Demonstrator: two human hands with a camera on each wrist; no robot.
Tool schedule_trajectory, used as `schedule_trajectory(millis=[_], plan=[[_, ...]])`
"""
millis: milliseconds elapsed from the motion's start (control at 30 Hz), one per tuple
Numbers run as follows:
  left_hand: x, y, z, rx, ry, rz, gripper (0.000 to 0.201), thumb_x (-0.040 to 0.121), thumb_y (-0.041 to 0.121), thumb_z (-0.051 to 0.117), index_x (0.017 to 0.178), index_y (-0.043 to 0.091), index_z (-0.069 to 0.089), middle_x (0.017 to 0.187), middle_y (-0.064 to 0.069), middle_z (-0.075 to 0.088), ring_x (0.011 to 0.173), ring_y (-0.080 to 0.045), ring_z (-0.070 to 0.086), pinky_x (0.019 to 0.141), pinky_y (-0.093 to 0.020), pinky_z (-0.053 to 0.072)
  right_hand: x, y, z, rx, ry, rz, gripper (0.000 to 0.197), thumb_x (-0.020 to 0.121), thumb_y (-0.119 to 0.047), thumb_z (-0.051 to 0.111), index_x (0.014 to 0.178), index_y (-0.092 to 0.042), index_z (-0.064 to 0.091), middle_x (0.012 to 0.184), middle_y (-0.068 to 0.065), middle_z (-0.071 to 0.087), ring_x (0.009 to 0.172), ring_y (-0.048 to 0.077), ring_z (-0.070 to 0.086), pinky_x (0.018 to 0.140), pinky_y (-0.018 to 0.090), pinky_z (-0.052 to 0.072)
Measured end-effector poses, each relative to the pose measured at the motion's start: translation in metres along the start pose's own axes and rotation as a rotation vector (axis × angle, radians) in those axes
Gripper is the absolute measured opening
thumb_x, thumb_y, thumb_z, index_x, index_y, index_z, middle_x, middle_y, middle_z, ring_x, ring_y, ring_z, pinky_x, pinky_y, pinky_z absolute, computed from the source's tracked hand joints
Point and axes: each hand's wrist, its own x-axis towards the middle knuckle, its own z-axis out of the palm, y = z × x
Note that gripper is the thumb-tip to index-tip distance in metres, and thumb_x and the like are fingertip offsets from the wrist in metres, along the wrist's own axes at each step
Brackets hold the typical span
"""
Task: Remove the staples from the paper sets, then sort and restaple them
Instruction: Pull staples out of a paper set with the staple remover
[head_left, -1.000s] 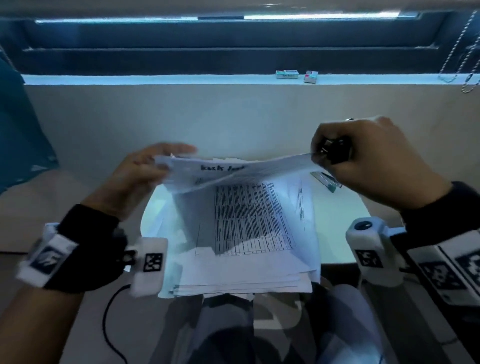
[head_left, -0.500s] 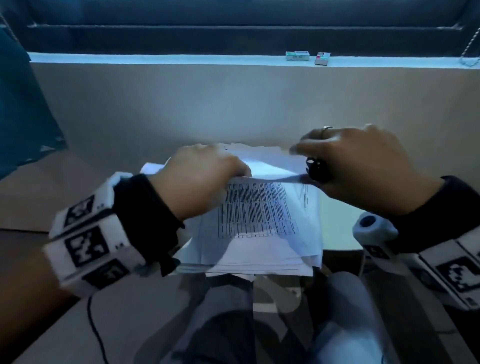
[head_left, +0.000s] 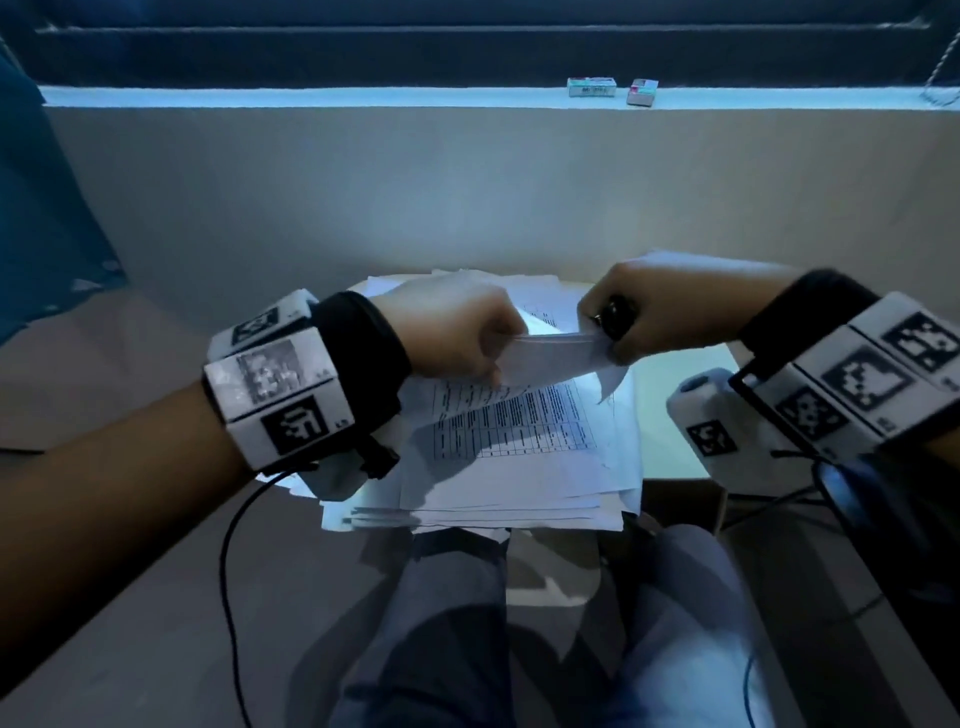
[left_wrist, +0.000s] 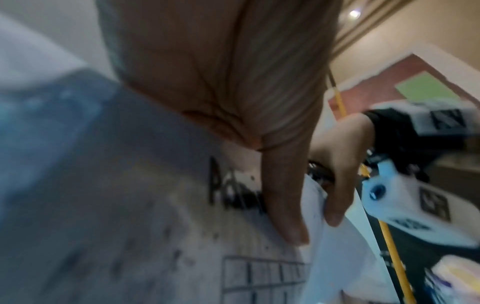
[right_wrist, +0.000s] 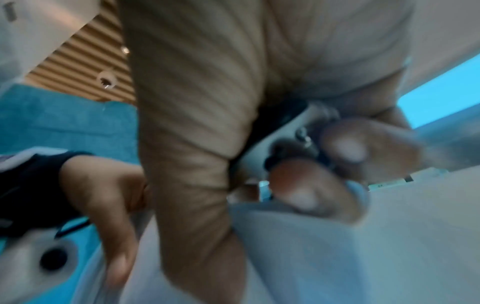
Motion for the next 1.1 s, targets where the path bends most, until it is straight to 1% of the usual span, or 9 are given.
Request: schedule_trajectory(millis=[167,267,367,533,633,767,833,933,1100], plan=[[-0.006,-0.009,-0.014,-0.138,0.013,-0.07,0.021,0.064,0.034,0.075,0.057,0.026,0.057,0.049,0.014,0.052,0.051,-0.003,0.042,0.055,-0.024,0.034,-0.009,0.003,0.001,-0.268,0.102,0.004,0.018,0.067,-0.025,0.069,0.071,-0.026,0.052,0.067,-0.008,0.05,0.063,0.01,0.044,0.051,0.027,0.027],[-0.01,-0.009,-0.022,0.104,0.094,-0.043,0.018,0.07,0.037,0.064,0.066,0.02,0.058,0.054,0.003,0.049,0.058,-0.016,0.045,0.062,-0.032,0.044,-0.015,0.003,0.008,-0.403,0.224,-0.059,0.01,0.074,-0.019,0.057,0.08,-0.026,0.054,0.077,-0.006,0.05,0.073,0.023,0.051,0.053,0.027,0.025],[-0.02,0.001,-0.033,0.369,0.252,-0.06,0.021,0.078,0.03,0.053,0.059,0.025,0.045,0.057,0.006,0.034,0.056,-0.015,0.034,0.052,-0.027,0.027,-0.018,0.004,0.012,-0.458,0.319,-0.065,0.014,0.083,-0.014,0.046,0.085,-0.025,0.055,0.087,-0.002,0.057,0.071,0.028,0.05,0.055,0.027,0.024],[-0.021,0.016,-0.031,0.531,0.343,-0.075,0.023,0.086,0.024,0.053,0.105,0.034,0.06,0.071,0.002,0.046,0.072,-0.026,0.043,0.058,-0.025,0.023,-0.016,0.009,0.012,-0.17,0.357,-0.139,0.012,0.07,-0.005,0.052,0.068,-0.017,0.055,0.068,0.006,0.059,0.064,0.029,0.045,0.051,0.03,0.031],[-0.011,0.014,-0.018,0.368,0.266,0.013,0.025,0.088,0.034,0.052,0.111,0.038,0.058,0.1,-0.001,0.063,0.09,-0.027,0.056,0.069,-0.027,0.031,-0.007,0.012,0.011,0.029,0.326,-0.098,0.017,0.07,-0.005,0.058,0.068,-0.022,0.053,0.058,-0.001,0.052,0.062,0.022,0.044,0.059,0.031,0.039],[0.0,-0.009,-0.009,-0.116,0.239,0.037,0.016,0.076,0.04,0.065,0.069,0.026,0.059,0.057,0.011,0.055,0.053,-0.003,0.046,0.059,-0.024,0.038,0.003,0.018,0.013,0.214,0.418,-0.035,0.011,0.076,-0.008,0.065,0.077,-0.018,0.063,0.063,-0.005,0.054,0.063,0.007,0.053,0.061,0.021,0.04],[0.003,-0.023,-0.001,-0.313,0.259,-0.049,0.019,0.072,0.03,0.077,0.065,0.02,0.061,0.057,0.008,0.058,0.048,-0.003,0.047,0.056,-0.023,0.038,0.003,0.02,0.015,0.272,0.64,0.039,0.016,0.076,-0.018,0.07,0.091,-0.016,0.064,0.077,0.0,0.058,0.079,0.018,0.057,0.071,0.023,0.04],[0.006,-0.036,0.018,-0.55,0.236,-0.13,0.022,0.067,0.028,0.08,0.066,0.014,0.063,0.062,-0.002,0.059,0.053,-0.009,0.05,0.055,-0.023,0.037,-0.006,0.012,0.029,0.516,0.814,0.14,0.037,0.072,-0.032,0.073,0.101,-0.019,0.053,0.079,-0.005,0.056,0.072,0.013,0.051,0.066,0.003,0.033],[0.01,-0.042,0.052,-0.903,0.286,-0.236,0.024,0.071,0.021,0.079,0.07,0.002,0.063,0.065,-0.01,0.057,0.056,-0.014,0.049,0.051,-0.022,0.035,-0.014,-0.022,0.079,1.132,0.43,0.185,0.033,0.083,-0.015,0.063,0.106,-0.017,0.039,0.083,-0.006,0.049,0.065,0.006,0.045,0.053,0.011,0.039]])
